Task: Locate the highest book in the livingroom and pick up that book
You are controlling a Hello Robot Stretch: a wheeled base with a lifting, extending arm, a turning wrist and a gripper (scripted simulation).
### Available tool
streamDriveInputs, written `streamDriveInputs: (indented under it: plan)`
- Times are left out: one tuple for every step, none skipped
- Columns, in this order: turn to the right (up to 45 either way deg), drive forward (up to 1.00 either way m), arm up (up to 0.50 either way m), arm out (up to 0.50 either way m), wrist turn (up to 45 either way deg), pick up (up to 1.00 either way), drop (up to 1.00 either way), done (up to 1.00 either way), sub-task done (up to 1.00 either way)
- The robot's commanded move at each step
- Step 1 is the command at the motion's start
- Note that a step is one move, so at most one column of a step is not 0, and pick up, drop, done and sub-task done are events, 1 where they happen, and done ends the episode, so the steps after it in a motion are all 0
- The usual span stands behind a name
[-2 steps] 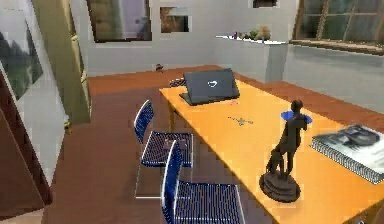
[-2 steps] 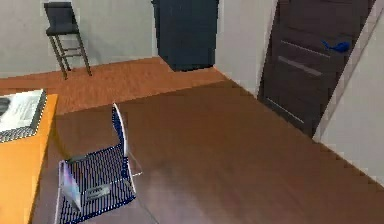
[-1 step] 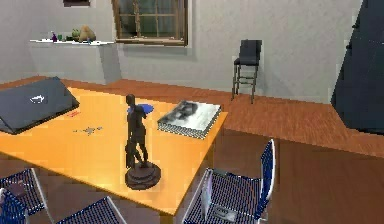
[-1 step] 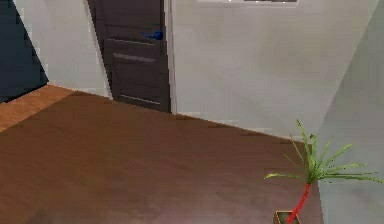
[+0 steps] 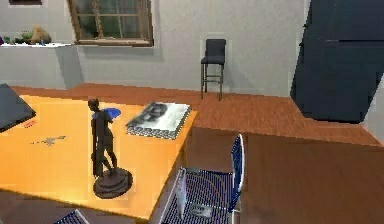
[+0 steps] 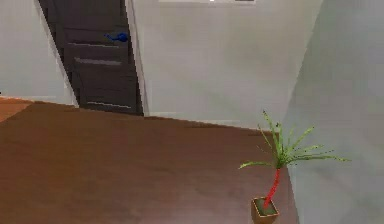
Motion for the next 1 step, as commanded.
streamDriveInputs:
  plan:
    - [0.0, 0.4, 0.0, 0.0, 0.0, 0.0, 0.0, 0.0, 0.0]
